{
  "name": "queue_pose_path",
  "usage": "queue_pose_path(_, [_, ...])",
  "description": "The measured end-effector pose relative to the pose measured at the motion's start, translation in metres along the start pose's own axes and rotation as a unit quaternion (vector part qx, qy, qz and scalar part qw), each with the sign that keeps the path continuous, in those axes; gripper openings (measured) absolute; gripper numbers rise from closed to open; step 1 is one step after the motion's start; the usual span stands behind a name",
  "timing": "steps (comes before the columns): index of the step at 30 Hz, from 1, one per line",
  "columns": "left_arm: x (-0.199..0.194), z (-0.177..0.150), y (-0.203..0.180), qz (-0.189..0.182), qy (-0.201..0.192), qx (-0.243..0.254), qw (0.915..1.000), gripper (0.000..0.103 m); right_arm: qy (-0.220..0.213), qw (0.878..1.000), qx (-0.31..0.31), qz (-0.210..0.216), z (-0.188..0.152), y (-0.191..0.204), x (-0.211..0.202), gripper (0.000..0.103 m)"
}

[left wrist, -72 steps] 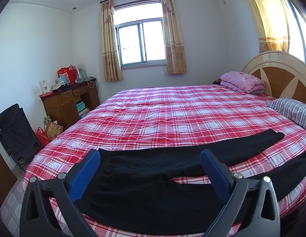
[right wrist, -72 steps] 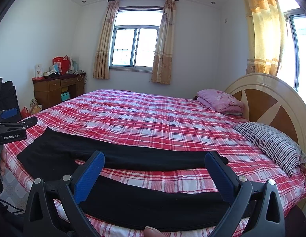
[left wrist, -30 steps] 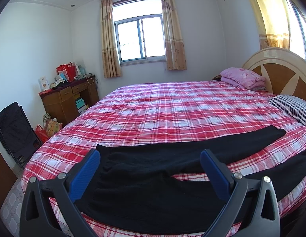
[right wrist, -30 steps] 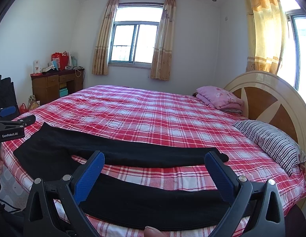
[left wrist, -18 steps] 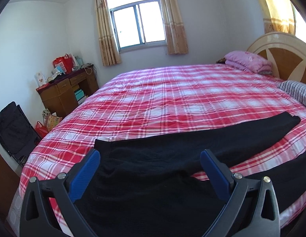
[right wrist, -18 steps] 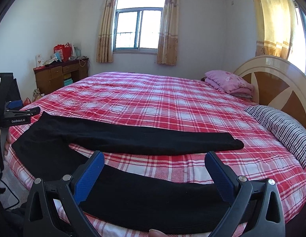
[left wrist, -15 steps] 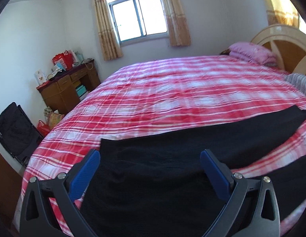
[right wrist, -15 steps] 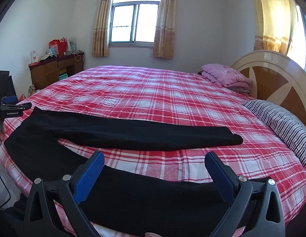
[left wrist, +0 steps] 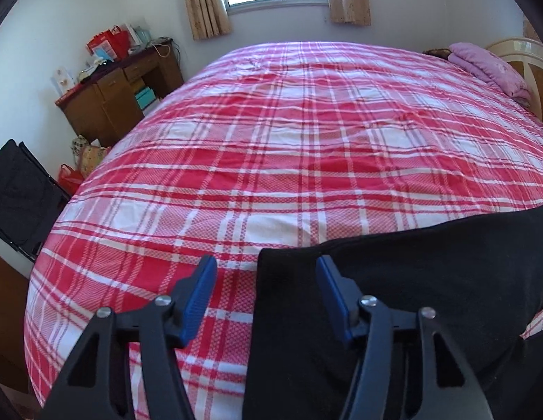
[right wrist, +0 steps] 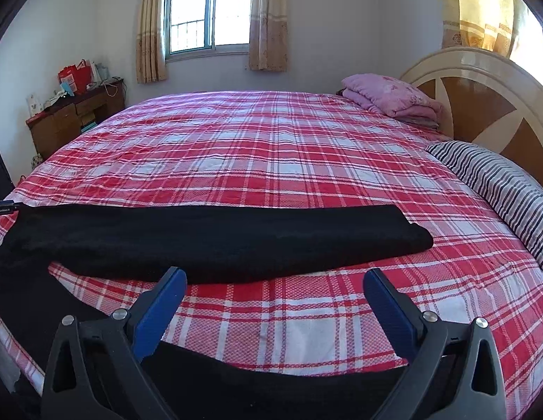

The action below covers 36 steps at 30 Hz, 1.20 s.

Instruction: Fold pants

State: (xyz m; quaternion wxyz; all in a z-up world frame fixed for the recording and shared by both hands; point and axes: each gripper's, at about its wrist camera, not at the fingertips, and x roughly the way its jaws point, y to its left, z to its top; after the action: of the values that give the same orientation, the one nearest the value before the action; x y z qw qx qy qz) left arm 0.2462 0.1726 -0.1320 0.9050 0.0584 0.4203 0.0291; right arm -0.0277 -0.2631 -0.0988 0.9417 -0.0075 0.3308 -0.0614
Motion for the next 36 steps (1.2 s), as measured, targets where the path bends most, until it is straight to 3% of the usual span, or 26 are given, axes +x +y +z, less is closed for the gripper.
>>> queue_pose_path(5, [0.02, 0.006, -0.002, -0.022, 0.018, 0.011, 0.9995, 0.061, 0.021, 1.0, 0.004, 0.008, 0.006, -0.006, 0.022, 0.102])
queue_pose_path(9, [0.041, 0.011, -0.005, -0.047, 0.046, 0.019, 0.9976, 0.042, 0.037, 0.999, 0.006, 0.012, 0.009, -0.011, 0.039, 0.098])
queue_pose_path(13, [0.05, 0.006, 0.002, -0.071, 0.051, -0.002, 0.9962, 0.042, 0.047, 0.999, 0.004, 0.007, 0.014, -0.022, 0.049, 0.08])
queue_pose_path(16, [0.055, 0.001, 0.018, -0.107, 0.056, -0.045, 0.9916, 0.046, 0.058, 0.998, 0.008, -0.001, 0.015, -0.034, 0.058, 0.07])
queue_pose_path(20, [0.056, 0.002, 0.018, -0.118, 0.06, -0.045, 0.9901, 0.046, 0.077, 0.996, 0.037, -0.001, 0.019, -0.056, 0.072, 0.057])
queue_pose_path(29, [0.057, 0.006, 0.024, -0.135, 0.054, -0.045, 0.9883, 0.036, 0.077, 0.994, 0.06, -0.051, 0.043, -0.108, 0.086, 0.055])
queue_pose_path(31, [0.056, 0.006, 0.024, -0.141, 0.051, -0.043, 0.9877, 0.03, 0.079, 0.992, 0.078, -0.059, 0.051, -0.126, 0.091, 0.056])
queue_pose_path(33, [0.055, 0.007, 0.027, -0.151, 0.049, -0.055, 0.9859, 0.015, 0.088, 0.988, 0.113, -0.052, 0.06, -0.149, 0.1, 0.056])
queue_pose_path(36, [0.046, 0.01, 0.027, -0.163, 0.032, -0.074, 0.9834, 0.012, 0.096, 0.984, 0.139, -0.062, 0.071, -0.175, 0.113, 0.056])
